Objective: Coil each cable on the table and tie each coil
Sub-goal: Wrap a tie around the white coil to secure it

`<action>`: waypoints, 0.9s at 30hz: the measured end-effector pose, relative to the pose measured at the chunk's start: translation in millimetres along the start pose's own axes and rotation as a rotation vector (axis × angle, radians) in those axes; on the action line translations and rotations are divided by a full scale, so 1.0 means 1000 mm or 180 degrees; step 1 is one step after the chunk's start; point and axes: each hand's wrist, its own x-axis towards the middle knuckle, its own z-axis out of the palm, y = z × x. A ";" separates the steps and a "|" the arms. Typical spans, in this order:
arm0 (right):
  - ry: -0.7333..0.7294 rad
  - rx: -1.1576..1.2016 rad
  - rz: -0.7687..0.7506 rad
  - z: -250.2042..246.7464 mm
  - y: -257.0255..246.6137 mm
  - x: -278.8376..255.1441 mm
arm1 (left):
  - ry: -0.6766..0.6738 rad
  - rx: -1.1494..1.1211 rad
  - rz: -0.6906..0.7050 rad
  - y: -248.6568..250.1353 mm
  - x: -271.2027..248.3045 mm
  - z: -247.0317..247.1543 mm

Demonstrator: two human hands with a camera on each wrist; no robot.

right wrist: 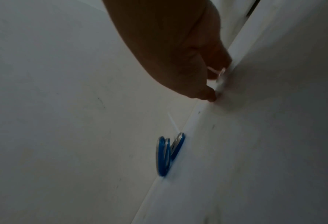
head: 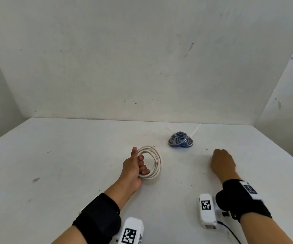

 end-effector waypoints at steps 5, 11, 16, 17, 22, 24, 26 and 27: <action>0.0004 0.0655 -0.1082 0.005 -0.029 -0.015 | -0.0070 -0.0007 0.0060 0.006 0.001 0.003; -0.0491 0.0905 -0.1381 0.006 -0.057 -0.031 | -0.0187 0.0224 0.0368 0.017 -0.002 0.001; -0.0338 0.2637 -0.1761 -0.033 -0.086 -0.067 | 0.0013 0.0376 0.0573 0.026 0.000 0.000; -0.0428 0.3045 -0.1888 -0.045 -0.092 -0.075 | 0.0067 0.0346 0.0593 0.028 0.002 -0.001; -0.1202 0.4422 -0.2234 -0.086 -0.106 -0.107 | 0.0262 0.0159 0.0627 0.035 0.006 -0.002; -0.1518 0.4615 -0.2291 -0.085 -0.107 -0.111 | 0.0329 0.0140 0.0710 0.040 0.004 0.000; -0.1699 0.4590 -0.2303 -0.078 -0.107 -0.112 | 0.0371 0.0156 0.0818 0.044 0.002 0.003; -0.1759 0.4536 -0.2301 -0.075 -0.106 -0.112 | 0.0379 0.0167 0.0866 0.047 0.001 0.004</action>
